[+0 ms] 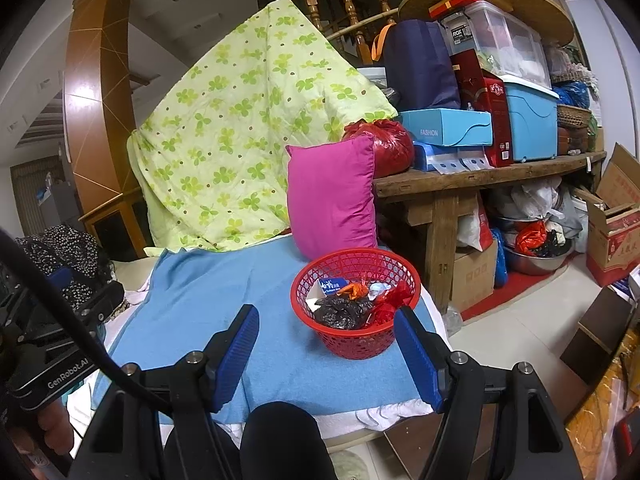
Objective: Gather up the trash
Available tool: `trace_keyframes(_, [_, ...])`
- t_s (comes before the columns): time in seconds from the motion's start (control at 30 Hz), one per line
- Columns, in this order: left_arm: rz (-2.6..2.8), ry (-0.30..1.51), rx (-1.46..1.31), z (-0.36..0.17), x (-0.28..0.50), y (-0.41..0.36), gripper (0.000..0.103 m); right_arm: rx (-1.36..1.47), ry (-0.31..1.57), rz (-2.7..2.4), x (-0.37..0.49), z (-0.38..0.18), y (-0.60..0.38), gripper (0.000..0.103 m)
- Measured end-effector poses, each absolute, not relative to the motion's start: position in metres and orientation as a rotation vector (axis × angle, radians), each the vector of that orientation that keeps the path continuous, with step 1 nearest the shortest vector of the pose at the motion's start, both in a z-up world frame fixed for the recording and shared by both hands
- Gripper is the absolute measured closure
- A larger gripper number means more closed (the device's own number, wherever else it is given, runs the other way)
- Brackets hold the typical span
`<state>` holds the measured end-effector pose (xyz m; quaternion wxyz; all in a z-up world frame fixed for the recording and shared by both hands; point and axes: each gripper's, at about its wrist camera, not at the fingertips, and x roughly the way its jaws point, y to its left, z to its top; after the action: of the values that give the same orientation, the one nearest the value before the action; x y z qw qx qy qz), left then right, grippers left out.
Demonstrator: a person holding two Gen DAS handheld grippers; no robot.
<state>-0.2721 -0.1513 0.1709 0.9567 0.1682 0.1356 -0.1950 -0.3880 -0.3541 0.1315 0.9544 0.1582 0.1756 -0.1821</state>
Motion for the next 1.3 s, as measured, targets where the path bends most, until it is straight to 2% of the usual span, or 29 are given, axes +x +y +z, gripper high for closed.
trace_keyframes(1.3, [-0.398, 0.299, 0.336, 0.159, -0.267, -0.147, 0.016, 0.312, 0.363, -0.367, -0.383, 0.129, -0.352, 0.03])
